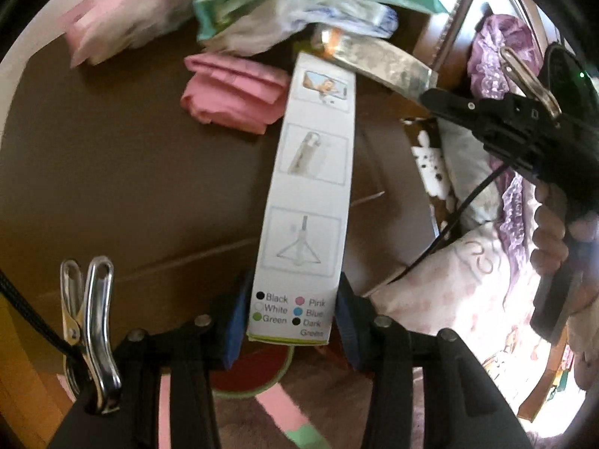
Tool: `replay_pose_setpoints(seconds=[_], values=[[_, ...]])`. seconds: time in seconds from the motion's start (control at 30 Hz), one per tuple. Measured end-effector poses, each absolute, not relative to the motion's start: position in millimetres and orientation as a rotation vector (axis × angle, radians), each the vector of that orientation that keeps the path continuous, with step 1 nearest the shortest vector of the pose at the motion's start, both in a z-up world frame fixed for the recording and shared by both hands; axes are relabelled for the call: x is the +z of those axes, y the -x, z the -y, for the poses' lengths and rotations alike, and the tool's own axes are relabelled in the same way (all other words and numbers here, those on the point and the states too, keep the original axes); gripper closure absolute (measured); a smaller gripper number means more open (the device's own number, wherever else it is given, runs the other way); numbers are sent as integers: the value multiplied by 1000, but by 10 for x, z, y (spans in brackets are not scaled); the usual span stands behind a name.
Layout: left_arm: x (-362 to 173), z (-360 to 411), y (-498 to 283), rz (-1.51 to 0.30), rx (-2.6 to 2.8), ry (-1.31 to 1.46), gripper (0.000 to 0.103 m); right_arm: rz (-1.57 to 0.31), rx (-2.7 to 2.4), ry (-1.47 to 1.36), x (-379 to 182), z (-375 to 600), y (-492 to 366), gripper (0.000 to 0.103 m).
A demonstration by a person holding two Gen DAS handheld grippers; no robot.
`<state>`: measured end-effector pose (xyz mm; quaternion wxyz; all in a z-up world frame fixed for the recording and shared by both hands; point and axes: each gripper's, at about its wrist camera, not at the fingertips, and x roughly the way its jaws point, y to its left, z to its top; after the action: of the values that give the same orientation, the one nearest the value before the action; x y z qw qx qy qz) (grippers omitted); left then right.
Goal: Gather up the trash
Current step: 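Pull the white-and-green box out from under the wipe packs with the right tool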
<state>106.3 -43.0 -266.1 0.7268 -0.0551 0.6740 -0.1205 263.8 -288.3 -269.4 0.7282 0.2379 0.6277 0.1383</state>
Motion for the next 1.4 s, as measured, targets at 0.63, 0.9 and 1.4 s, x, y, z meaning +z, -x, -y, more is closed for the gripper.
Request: replay_pose_setpoints(seconds=[0.63, 0.9, 1.4], values=[[-2520, -21, -816, -1520, -322, 102, 60, -1442, 391, -428, -2575, 2213, -2494, 71], [-2556, -226, -736, -1558, -333, 29, 59, -1473, 483, -272, -2792, 1551, -2778, 65], [-2500, -1018, -652, -1535, -131, 203, 51, -1410, 444, -218, -2702, 1072, -2851, 63]])
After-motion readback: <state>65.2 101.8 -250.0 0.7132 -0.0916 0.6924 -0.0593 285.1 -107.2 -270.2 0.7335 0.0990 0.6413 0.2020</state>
